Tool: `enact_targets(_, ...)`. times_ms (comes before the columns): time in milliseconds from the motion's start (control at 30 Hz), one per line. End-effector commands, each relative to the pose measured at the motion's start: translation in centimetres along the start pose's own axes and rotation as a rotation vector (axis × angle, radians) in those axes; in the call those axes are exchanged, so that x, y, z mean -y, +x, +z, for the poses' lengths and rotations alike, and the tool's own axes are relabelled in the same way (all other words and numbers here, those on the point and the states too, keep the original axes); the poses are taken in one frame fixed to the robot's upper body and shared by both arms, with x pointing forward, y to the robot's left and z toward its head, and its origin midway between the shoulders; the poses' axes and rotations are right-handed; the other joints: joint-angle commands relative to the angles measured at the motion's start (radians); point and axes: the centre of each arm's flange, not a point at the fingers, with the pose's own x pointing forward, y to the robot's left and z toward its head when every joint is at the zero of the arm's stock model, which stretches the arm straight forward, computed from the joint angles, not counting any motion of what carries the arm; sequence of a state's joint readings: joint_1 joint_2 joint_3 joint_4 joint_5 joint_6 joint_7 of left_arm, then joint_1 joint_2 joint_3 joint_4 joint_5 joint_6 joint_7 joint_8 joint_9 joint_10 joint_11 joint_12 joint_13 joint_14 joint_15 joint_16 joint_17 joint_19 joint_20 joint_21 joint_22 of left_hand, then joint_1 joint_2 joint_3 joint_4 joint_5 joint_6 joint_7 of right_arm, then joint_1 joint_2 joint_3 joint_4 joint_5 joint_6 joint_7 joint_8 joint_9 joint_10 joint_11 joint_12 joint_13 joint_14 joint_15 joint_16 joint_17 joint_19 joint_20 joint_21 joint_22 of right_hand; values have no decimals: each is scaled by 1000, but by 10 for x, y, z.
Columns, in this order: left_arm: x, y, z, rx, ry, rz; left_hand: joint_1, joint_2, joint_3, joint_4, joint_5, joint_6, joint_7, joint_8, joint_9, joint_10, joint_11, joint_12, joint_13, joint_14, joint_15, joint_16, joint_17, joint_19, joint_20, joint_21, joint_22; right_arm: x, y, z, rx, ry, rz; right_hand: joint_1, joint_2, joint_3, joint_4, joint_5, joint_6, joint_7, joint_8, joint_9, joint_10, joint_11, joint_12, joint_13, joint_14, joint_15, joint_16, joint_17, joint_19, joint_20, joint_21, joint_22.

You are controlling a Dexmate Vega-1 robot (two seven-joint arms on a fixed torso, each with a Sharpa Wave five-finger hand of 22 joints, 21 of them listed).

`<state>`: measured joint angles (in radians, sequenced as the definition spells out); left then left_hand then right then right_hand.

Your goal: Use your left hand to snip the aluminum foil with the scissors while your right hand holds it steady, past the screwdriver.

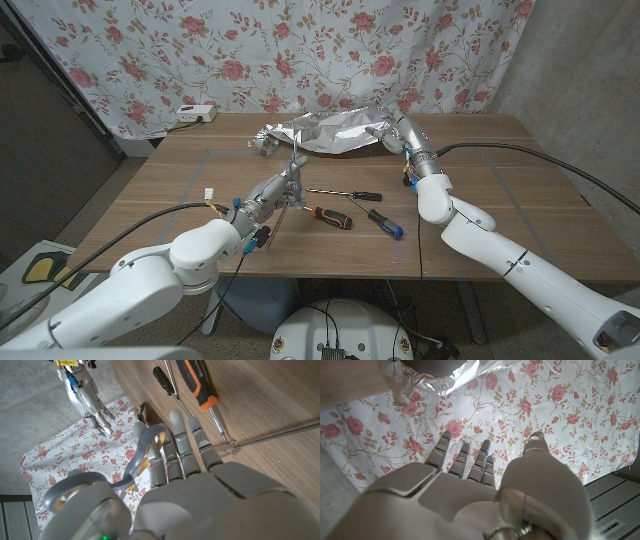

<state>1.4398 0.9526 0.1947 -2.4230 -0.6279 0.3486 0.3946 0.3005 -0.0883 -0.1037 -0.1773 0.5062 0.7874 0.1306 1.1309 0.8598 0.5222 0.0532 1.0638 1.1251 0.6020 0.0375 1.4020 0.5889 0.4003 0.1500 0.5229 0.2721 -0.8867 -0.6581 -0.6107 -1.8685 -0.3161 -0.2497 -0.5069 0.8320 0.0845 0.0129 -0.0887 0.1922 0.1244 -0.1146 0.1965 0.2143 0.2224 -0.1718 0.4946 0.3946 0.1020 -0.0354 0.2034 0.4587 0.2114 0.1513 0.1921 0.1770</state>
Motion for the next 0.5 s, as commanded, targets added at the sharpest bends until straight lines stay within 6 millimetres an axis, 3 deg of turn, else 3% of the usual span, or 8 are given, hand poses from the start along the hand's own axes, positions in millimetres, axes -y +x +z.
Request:
enact_targets(33,0,-3,-2,-13,1,-1,-49,-64,-239,244,-1,-8,15,-6,-2,53,-46,400,38,7,-4,7,2,7,-1,3,4,-15,9,11,87,-222,-17,12,4,2,-11,-3,-13,-10,7,1,-8,-2,-10,0,-10,-134,-3,-2,-8,-4,-2,0)
enact_targets(367,1,-4,-2,-18,1,-1,-40,-62,-238,248,-4,2,17,-3,3,62,-44,406,52,10,-1,9,-7,11,-3,1,3,-22,22,14,147,-388,-7,34,9,13,-25,-3,-19,-17,10,0,-20,-14,-31,-7,-22,-139,-3,-14,-7,-16,0,-1)
enact_targets(500,2,-4,-2,-22,1,1,-35,-60,-237,248,-5,9,20,-7,-7,68,-44,396,37,14,-3,10,-12,15,-5,1,2,-24,28,12,156,-439,-6,49,14,21,-34,-3,-19,-25,13,0,-18,-23,-39,-12,-19,-148,1,-21,-1,-32,3,-1)
